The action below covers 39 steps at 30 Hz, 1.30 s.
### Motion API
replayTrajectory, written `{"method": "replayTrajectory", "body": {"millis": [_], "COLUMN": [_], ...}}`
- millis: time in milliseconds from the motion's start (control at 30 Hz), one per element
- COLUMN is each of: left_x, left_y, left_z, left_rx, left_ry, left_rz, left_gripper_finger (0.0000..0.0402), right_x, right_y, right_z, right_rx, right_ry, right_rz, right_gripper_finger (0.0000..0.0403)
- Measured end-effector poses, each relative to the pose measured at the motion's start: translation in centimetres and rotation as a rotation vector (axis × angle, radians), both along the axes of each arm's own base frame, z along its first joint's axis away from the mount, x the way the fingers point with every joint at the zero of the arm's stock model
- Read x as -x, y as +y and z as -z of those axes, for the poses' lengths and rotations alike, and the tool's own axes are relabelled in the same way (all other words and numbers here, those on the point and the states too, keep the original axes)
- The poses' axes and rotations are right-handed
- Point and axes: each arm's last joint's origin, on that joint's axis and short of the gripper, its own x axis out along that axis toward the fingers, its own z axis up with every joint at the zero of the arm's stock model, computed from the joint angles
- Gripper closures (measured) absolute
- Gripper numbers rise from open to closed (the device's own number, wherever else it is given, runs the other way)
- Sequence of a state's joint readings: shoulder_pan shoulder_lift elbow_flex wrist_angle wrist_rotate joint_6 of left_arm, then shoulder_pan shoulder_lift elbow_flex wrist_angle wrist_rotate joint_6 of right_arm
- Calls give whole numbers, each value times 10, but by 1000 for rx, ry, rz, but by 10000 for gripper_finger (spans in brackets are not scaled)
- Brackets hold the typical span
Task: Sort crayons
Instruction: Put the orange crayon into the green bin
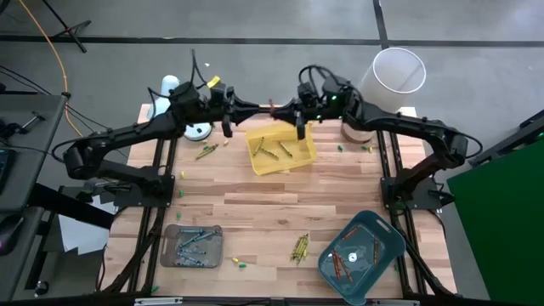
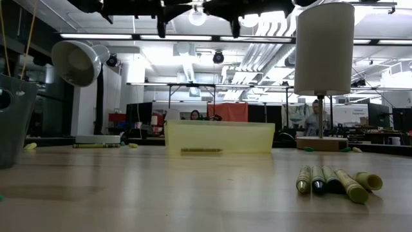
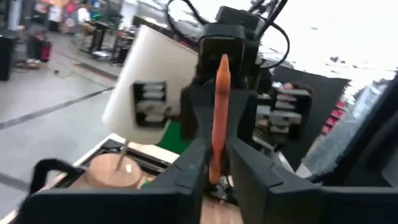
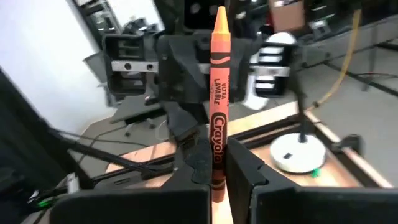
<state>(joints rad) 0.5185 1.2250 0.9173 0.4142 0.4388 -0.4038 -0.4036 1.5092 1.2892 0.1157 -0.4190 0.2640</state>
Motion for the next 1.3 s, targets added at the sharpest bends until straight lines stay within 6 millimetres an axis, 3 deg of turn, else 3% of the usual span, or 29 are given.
{"method": "replayTrajectory", "body": {"millis": [167, 333, 500, 733, 933, 1100, 1300], "left_x": [24, 43, 48, 45, 42, 42, 42], "left_y": [6, 13, 23, 37, 39, 39, 39], "left_z": [-7, -12, -11, 0, 6, 8, 8], "left_rx": [-17, -81, -117, -88, -62, -61, -62], "left_ry": [53, 83, 90, 130, 166, 182, 181], "left_rz": [-69, -142, -191, -219, -216, -213, -213], "left_gripper_finger": [284, 259, 258, 258, 257, 257, 256], "right_x": [31, 59, 71, 85, 124, 154, 171], "right_y": [-6, 21, 77, 185, 269, 302, 316], "right_z": [-14, -17, -7, 17, 40, 67, 105], "right_rx": [13, -116, -337, -676, -881, -1004, -1124], "right_ry": [61, 227, 484, 920, 1269, 1406, 1378], "right_rz": [31, -92, -237, -388, -291, -6, 210], "right_gripper_finger": [400, 401, 401, 399, 400, 400, 400]}}
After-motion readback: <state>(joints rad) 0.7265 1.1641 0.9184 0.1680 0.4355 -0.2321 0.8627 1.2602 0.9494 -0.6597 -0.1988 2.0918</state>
